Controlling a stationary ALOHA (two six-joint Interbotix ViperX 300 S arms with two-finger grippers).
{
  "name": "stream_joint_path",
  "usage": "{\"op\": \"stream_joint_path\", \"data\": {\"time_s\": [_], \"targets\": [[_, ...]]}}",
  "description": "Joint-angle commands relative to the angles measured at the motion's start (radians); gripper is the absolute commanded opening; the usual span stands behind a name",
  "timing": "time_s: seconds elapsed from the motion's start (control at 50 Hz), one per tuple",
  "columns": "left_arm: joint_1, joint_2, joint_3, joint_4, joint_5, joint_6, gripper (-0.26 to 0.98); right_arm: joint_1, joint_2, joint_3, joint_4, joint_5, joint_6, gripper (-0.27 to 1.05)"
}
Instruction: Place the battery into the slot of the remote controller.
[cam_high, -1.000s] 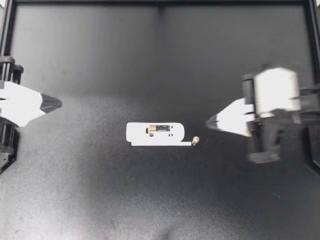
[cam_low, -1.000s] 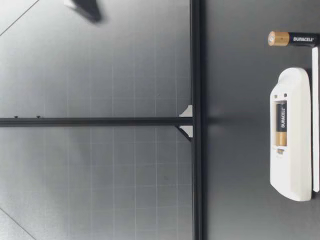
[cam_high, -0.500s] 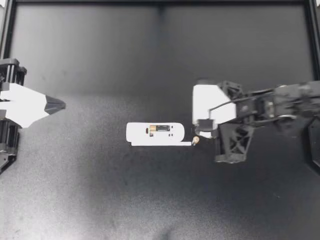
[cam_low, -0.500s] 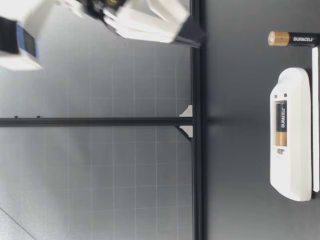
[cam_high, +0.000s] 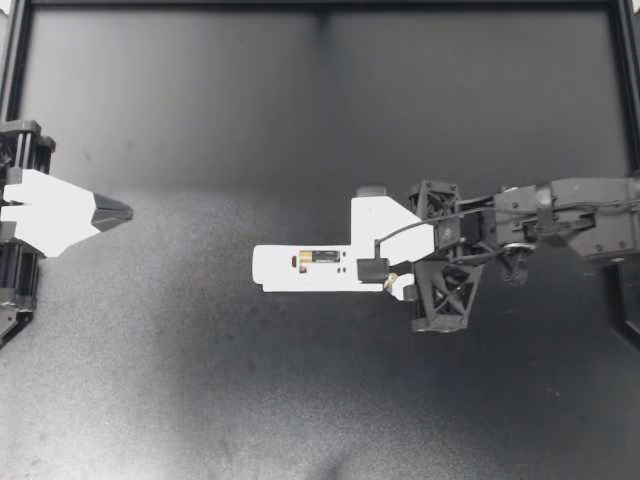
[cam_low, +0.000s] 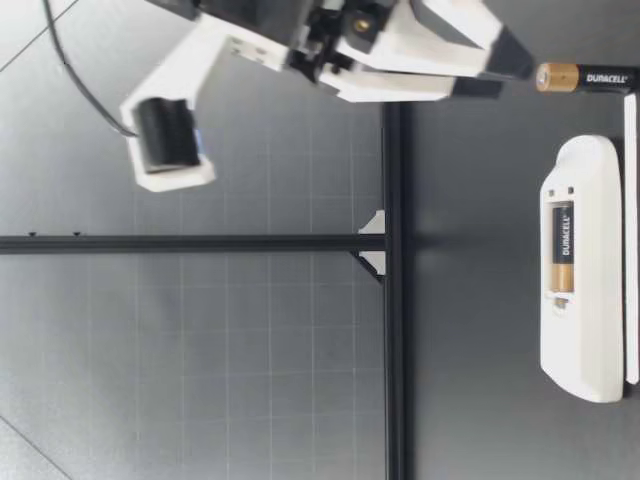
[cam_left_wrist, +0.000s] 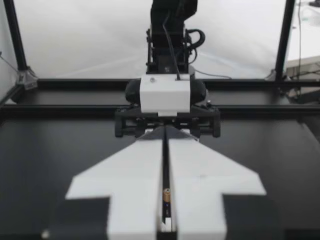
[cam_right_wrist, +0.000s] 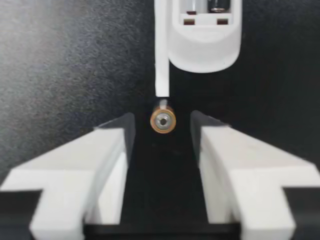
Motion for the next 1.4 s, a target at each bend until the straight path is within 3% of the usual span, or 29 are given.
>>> {"op": "stream_joint_path", "data": {"time_s": [0.0, 0.52, 0.98, 1.22, 1.38], "targets": [[0.002, 0.008, -0.014, 0.000, -0.005, -0.002, -0.18, -0.005, -0.002, -0.020, -0.002, -0.014, -0.003, 0.45], [0.003, 0.011, -0.015, 0.000, -0.005, -0.003, -0.18, -0.005, 0.054, -0.018, -0.002, -0.035, -0.002, 0.44], [0.003, 0.012, -0.015, 0.000, -0.006, 0.000, -0.18, -0.005, 0.051, -0.014, 0.000, -0.026, -0.002, 0.06], [0.003, 0.032, -0.018, 0.000, -0.005, -0.003, -0.18, -0.005, -0.017, -0.008, 0.002, -0.038, 0.000, 0.01], [0.006, 0.126, -0.041, 0.000, 0.023, -0.005, -0.18, -0.005, -0.098, 0.060, 0.002, -0.193, 0.008, 0.01]]}}
